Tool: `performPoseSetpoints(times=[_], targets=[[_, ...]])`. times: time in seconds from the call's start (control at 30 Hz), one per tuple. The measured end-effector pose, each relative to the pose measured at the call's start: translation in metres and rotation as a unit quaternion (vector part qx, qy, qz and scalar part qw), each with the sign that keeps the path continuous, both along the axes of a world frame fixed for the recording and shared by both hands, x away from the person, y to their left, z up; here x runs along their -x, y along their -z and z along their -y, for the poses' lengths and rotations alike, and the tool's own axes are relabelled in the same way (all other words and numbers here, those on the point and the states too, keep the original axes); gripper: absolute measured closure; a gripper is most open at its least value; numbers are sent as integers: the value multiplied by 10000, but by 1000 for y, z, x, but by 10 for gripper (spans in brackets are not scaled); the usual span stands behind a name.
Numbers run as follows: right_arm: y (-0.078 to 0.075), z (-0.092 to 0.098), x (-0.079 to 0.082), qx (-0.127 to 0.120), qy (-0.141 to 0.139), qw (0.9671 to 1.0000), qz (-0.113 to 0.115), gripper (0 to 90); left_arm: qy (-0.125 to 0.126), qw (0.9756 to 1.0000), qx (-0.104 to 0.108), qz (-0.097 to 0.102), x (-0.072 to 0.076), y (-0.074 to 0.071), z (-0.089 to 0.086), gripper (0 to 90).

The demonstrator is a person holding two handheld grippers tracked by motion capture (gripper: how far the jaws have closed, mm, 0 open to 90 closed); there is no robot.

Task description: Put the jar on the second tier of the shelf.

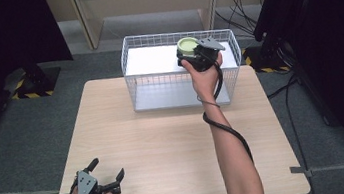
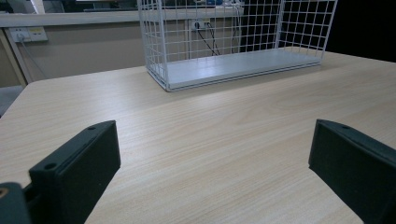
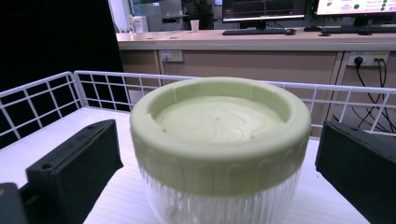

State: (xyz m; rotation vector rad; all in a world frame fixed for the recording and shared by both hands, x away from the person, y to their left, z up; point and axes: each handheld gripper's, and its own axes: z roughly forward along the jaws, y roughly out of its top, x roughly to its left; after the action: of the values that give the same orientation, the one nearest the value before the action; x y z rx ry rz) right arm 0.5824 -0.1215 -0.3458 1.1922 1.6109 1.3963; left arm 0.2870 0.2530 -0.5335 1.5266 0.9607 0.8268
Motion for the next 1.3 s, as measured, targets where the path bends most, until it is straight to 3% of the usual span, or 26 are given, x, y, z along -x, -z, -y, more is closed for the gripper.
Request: performPoseSetpoints(times=[0.4,1.3], targets=[[0,4,22,167,-185,9997,83,5,-1,10000,-10,7,0,0,0,17],[23,13,67,387,-473,9981,-33,7,-7,10000,-60,18,0,0,1,17]])
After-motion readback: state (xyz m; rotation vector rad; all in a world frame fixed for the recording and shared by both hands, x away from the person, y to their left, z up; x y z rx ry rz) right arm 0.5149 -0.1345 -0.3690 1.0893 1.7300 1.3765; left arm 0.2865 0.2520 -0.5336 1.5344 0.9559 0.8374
